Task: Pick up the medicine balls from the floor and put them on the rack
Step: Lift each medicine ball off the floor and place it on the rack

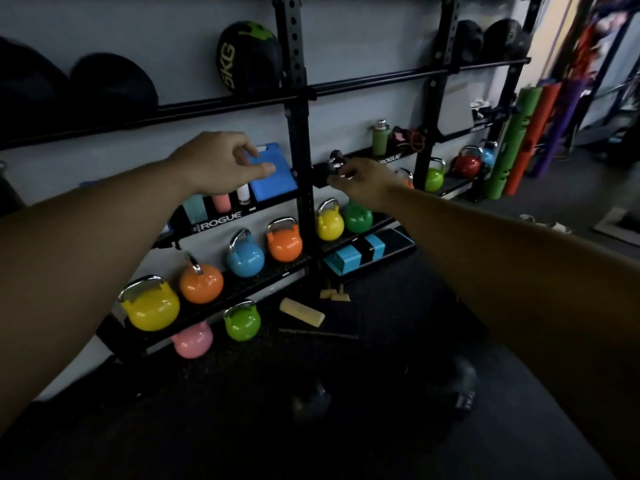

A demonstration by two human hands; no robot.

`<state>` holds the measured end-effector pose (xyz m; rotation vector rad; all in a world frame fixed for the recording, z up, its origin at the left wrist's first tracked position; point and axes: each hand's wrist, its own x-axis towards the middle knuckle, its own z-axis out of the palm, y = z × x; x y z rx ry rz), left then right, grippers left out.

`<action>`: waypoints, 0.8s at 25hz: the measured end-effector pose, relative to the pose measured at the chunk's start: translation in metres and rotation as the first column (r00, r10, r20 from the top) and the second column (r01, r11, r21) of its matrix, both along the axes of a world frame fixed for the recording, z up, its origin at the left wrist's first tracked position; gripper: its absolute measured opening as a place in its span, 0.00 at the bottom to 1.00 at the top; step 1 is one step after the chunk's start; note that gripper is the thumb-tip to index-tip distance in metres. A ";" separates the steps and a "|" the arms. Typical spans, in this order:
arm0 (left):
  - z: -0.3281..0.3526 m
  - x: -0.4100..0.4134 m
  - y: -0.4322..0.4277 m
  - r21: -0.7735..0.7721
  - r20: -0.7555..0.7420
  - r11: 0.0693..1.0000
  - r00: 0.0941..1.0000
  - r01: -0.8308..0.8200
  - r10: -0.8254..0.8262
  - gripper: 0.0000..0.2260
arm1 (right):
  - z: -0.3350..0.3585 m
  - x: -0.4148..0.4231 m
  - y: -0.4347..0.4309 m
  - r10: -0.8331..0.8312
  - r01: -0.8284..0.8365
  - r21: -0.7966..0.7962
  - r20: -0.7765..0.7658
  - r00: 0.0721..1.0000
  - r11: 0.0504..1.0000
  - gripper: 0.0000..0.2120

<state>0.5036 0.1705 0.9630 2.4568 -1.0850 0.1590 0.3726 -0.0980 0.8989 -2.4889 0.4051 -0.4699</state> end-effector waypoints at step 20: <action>-0.449 0.129 -0.110 0.354 -0.417 0.882 0.792 -0.310 0.446 0.30 | -0.425 0.178 -0.122 0.228 -0.201 0.110 -0.523 0.821 0.973 0.34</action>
